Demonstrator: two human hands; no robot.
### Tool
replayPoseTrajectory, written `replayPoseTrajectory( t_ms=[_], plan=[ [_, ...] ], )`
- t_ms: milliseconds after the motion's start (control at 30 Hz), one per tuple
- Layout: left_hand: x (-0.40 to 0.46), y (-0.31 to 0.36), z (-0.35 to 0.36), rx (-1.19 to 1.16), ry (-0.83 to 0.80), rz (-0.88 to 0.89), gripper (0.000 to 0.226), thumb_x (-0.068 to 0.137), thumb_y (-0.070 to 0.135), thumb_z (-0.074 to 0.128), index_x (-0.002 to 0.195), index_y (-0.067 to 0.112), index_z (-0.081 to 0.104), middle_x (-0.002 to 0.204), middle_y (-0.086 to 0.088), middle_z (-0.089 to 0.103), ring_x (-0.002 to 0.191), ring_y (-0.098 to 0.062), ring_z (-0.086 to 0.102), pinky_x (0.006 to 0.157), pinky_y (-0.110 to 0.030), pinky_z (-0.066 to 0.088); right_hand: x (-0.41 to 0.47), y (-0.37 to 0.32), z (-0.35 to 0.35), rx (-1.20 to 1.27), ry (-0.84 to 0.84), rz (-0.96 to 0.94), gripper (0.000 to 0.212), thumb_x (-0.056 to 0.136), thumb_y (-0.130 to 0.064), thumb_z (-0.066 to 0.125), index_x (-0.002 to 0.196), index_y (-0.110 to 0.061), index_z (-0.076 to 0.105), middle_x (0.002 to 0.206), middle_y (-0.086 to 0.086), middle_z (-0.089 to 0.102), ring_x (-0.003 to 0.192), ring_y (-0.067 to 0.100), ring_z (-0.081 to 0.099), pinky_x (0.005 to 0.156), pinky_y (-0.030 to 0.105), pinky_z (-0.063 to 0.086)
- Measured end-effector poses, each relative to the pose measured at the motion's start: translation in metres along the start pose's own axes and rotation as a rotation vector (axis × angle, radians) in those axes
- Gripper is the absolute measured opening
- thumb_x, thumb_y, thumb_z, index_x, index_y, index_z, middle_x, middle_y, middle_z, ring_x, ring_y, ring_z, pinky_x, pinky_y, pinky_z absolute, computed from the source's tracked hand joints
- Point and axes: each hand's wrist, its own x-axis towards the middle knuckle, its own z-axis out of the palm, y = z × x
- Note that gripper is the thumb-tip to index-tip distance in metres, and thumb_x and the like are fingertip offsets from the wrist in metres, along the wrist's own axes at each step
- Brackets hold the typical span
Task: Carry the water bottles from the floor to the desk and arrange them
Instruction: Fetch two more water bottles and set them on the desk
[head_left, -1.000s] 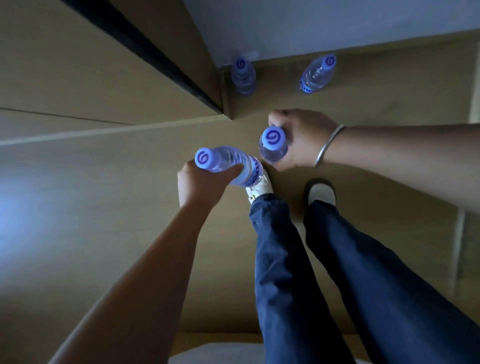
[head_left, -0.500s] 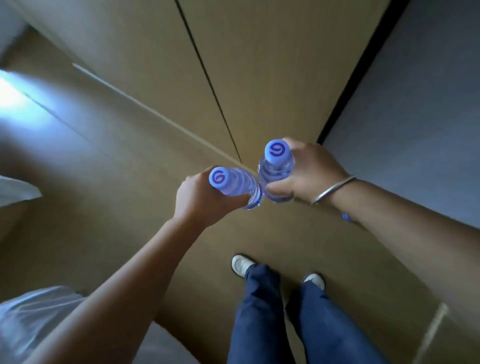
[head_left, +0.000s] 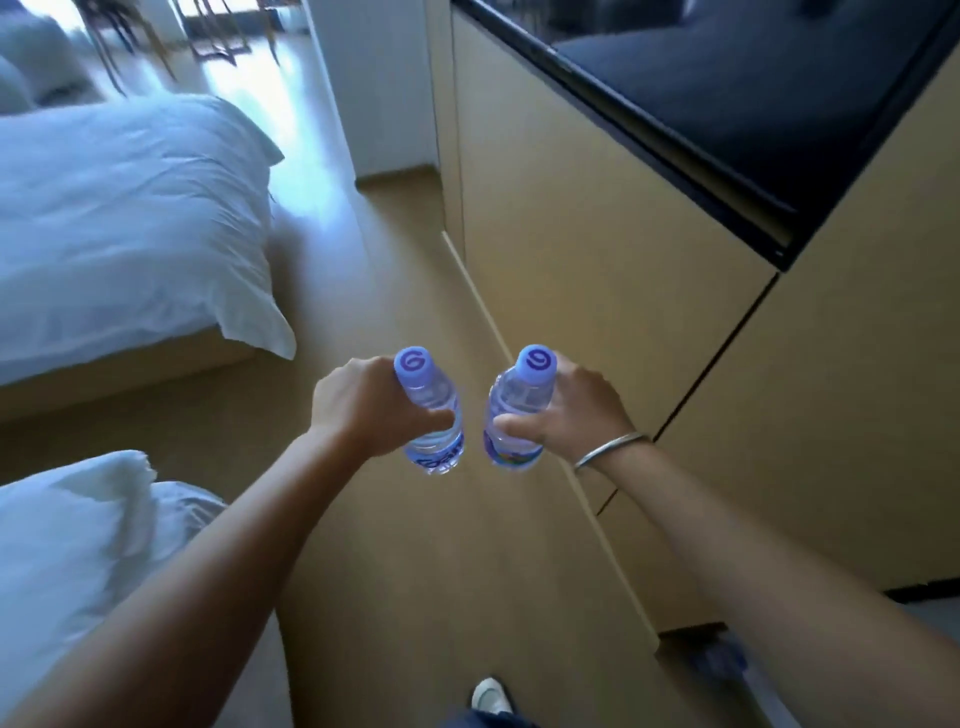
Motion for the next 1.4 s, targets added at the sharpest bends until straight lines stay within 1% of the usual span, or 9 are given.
replayPoseTrajectory(
  t_ms=[167,300,500,700,833,933,1200,1333,1400],
  plan=[
    [0.011,-0.046,-0.035,0.011,0.064,-0.12,0.046,0.055,0.063,0.064,0.055,0.021,0.046,0.051,0.009,0.045,0.058,-0.022,0.051,0.049,-0.023,0.03,0.041,-0.058,0.02,-0.032,-0.094,-0.102,0.048,0.06,-0.045,0.075,0.096,-0.018,0.058,0.092,0.002,0.067,0.086,0.026,0.062,0.078,0.037,0.051],
    [0.025,-0.073,-0.058,0.016,0.13,-0.174,0.047,0.057,0.065,0.06,0.054,0.02,0.047,0.05,0.008,0.045,0.055,-0.02,0.049,0.046,-0.021,0.026,0.07,-0.088,0.033,-0.055,-0.118,-0.178,0.045,0.061,-0.043,0.076,0.094,-0.019,0.057,0.089,0.001,0.067,0.083,0.025,0.062,0.073,0.032,0.049],
    [0.07,-0.098,-0.076,0.068,0.118,-0.211,0.046,0.053,0.068,0.058,0.058,0.023,0.049,0.056,0.008,0.047,0.061,-0.02,0.05,0.057,-0.024,0.034,0.128,-0.114,0.04,-0.079,-0.123,-0.242,0.04,0.058,-0.048,0.074,0.082,-0.025,0.053,0.083,-0.002,0.064,0.079,0.023,0.061,0.065,0.027,0.043],
    [0.149,-0.114,-0.087,0.053,0.202,-0.228,0.049,0.05,0.07,0.056,0.052,0.024,0.041,0.065,-0.002,0.061,0.06,-0.018,0.047,0.059,-0.024,0.033,0.22,-0.142,0.034,-0.109,-0.113,-0.334,0.036,0.057,-0.05,0.073,0.072,-0.03,0.047,0.076,-0.006,0.06,0.074,0.02,0.058,0.063,0.025,0.037],
    [0.216,-0.125,-0.099,0.049,0.218,-0.216,0.045,0.049,0.068,0.058,0.056,0.025,0.046,0.078,-0.004,0.071,0.064,-0.019,0.056,0.057,-0.023,0.032,0.293,-0.163,0.024,-0.102,-0.107,-0.368,0.037,0.06,-0.047,0.073,0.083,-0.025,0.052,0.085,-0.001,0.065,0.08,0.022,0.061,0.068,0.029,0.047],
    [0.265,-0.132,-0.108,0.059,0.25,-0.205,0.048,0.052,0.066,0.065,0.055,0.023,0.044,0.076,-0.006,0.07,0.058,-0.017,0.052,0.049,-0.022,0.027,0.343,-0.177,0.019,-0.088,-0.094,-0.398,0.041,0.062,-0.044,0.074,0.09,-0.021,0.056,0.089,0.003,0.067,0.083,0.024,0.062,0.074,0.033,0.05],
    [0.362,-0.159,-0.118,0.023,0.333,-0.202,0.039,0.054,0.055,0.074,0.055,0.024,0.051,0.073,-0.009,0.071,0.063,-0.022,0.061,0.057,-0.021,0.031,0.442,-0.193,0.031,-0.02,-0.115,-0.418,0.037,0.061,-0.042,0.075,0.086,-0.023,0.055,0.088,0.002,0.067,0.081,0.022,0.062,0.072,0.031,0.05],
    [0.413,-0.18,-0.112,-0.036,0.304,-0.189,0.041,0.053,0.055,0.076,0.05,0.032,0.041,0.059,0.01,0.051,0.047,0.0,0.04,0.046,-0.017,0.026,0.496,-0.198,0.053,-0.02,-0.147,-0.428,0.037,0.062,-0.043,0.076,0.086,-0.023,0.056,0.086,0.001,0.067,0.078,0.02,0.062,0.07,0.03,0.049],
    [0.443,-0.196,-0.104,-0.036,0.264,-0.202,0.037,0.052,0.058,0.073,0.053,0.031,0.047,0.059,0.011,0.048,0.051,-0.005,0.043,0.05,-0.021,0.028,0.527,-0.203,0.067,-0.043,-0.165,-0.424,0.04,0.062,-0.044,0.076,0.089,-0.021,0.057,0.087,0.0,0.066,0.078,0.02,0.061,0.07,0.029,0.049]
  ],
)
